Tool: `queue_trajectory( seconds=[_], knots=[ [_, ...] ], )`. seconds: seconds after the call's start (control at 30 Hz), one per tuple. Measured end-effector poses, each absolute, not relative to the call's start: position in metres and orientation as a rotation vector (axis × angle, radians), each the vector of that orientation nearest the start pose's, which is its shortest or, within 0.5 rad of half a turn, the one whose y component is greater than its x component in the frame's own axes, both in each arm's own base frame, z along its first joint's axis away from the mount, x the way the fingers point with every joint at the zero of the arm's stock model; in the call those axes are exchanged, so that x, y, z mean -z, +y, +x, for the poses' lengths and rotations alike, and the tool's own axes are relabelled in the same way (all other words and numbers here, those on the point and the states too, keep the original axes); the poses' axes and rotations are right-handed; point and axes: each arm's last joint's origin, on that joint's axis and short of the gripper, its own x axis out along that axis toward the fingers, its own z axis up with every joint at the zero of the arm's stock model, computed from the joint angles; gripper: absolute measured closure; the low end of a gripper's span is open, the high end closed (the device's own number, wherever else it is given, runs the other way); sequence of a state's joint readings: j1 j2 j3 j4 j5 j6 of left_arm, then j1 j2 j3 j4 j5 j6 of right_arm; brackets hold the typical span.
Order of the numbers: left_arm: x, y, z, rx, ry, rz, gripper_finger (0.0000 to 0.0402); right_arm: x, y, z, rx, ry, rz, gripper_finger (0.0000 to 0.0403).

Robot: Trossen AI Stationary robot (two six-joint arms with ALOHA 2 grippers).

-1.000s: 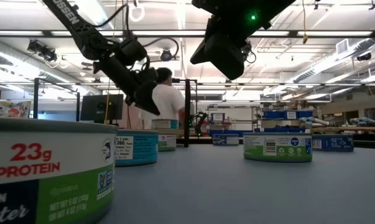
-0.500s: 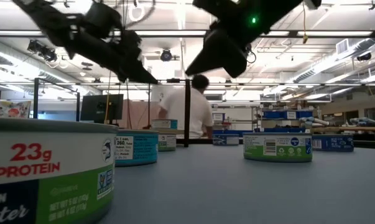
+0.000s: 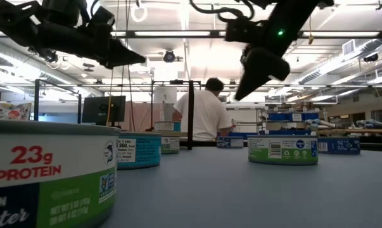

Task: Stack canned seafood by type on shelf
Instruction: Put the green tuna can on the shelf

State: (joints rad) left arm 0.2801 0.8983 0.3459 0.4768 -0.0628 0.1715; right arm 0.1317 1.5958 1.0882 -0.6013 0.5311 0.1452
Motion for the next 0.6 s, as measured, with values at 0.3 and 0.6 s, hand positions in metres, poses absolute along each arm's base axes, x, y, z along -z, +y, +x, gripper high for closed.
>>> queue_trajectory(
  seconds=[0.3,0.6],
  knots=[
    [-0.23,0.055,0.184,-0.335,0.061,0.194,0.0401,-0.255,-0.05,0.256,0.861,1.067,0.072,0.0384],
    [-0.23,0.054,0.184,-0.315,0.062,0.198,0.0401,-0.242,-0.12,0.237,1.109,1.13,0.291,0.0343]
  ],
)
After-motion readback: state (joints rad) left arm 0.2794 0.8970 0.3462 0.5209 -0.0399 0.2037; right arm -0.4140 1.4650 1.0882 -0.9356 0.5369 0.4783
